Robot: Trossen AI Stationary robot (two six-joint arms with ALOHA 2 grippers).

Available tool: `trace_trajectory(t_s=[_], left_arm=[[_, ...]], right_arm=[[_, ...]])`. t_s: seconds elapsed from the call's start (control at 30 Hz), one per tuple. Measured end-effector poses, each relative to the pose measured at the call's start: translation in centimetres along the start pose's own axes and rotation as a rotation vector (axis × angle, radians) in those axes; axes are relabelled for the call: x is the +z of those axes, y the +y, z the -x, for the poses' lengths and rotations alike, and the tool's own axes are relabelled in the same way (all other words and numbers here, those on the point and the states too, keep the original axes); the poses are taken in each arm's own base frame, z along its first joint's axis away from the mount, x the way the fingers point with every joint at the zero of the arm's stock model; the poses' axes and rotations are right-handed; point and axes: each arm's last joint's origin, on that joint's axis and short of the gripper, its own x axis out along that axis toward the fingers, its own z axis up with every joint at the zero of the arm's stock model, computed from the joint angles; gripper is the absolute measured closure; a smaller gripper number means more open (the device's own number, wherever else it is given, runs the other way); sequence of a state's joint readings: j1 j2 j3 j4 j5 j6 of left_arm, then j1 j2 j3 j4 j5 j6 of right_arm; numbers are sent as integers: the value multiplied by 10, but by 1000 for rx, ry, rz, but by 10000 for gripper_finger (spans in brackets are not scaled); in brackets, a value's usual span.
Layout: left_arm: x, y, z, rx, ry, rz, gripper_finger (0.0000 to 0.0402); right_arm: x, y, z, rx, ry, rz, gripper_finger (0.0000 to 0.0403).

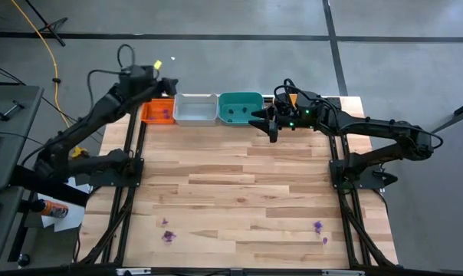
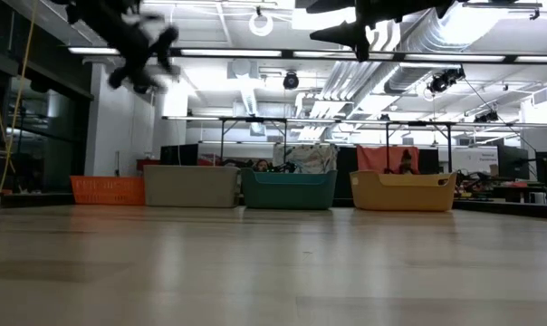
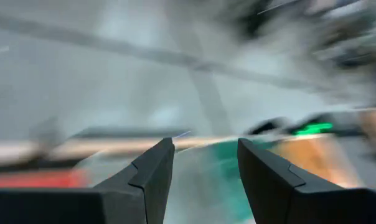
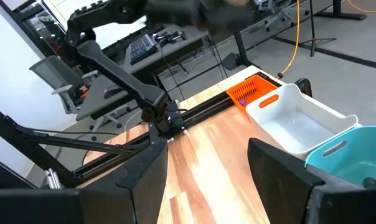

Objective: Sort Halloween decoration
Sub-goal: Put the violet witch hat into the gray bin

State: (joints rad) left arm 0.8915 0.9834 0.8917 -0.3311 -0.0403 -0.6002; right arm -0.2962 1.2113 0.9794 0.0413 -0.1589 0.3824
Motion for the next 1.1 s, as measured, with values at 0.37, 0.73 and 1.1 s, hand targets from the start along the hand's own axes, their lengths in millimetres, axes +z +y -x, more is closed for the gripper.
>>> trace_trajectory(t_s=[0.37,0.73,1.1], left_arm=[[-1,-92,67,-1026,-192,-277,234],[-59,-130,92,-1012,-92,-387,234],[-64,-133,96,-956,-225,-585,234]], right_arm=[[2,1,0,18,-12,-66,187],[8,28,2,216,-96,-15,187],[6,43,2,263,-136,129,187]])
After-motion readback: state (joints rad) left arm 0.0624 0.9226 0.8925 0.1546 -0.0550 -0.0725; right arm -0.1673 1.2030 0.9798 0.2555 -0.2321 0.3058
